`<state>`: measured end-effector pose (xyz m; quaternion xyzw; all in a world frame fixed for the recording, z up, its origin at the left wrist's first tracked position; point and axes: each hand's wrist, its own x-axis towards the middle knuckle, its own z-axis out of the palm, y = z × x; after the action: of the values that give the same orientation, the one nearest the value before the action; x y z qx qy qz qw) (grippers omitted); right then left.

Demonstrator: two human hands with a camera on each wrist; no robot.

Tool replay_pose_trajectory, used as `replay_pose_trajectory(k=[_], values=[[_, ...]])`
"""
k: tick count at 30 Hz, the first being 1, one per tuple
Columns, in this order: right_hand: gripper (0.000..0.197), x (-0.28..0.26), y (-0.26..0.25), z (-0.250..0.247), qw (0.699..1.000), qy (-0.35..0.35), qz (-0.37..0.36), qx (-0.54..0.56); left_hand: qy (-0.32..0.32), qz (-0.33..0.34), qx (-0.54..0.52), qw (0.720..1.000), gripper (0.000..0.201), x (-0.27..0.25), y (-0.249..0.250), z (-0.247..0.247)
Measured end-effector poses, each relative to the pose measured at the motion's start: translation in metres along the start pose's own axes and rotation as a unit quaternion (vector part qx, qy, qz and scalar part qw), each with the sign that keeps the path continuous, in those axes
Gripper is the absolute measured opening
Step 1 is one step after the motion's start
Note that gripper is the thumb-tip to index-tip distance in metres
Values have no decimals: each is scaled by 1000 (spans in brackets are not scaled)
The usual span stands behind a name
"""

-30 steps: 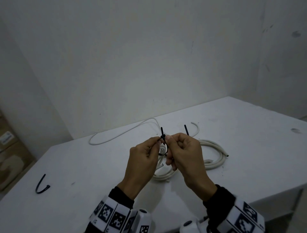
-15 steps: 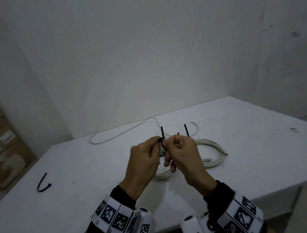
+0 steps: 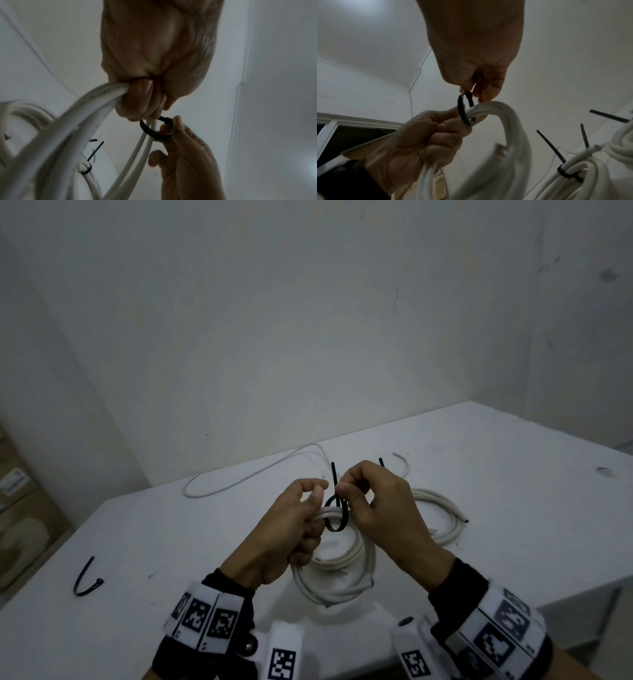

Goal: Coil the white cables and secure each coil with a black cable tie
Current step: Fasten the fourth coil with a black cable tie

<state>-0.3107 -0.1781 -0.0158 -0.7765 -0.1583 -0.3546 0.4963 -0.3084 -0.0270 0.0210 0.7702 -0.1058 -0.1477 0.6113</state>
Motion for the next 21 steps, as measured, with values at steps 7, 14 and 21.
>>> replay_pose_trajectory(k=[7,14,21], values=[[16,10,-8,-7,992,-80,-9,-98,-59,9,51,997,55,-2,-3,0],[25,27,-11,-14,987,-142,74,-33,-108,3,46,993,26,-9,1,7],[19,51,-22,-28,966,-129,78,-210,-93,-79,41,992,23,-7,-4,18]])
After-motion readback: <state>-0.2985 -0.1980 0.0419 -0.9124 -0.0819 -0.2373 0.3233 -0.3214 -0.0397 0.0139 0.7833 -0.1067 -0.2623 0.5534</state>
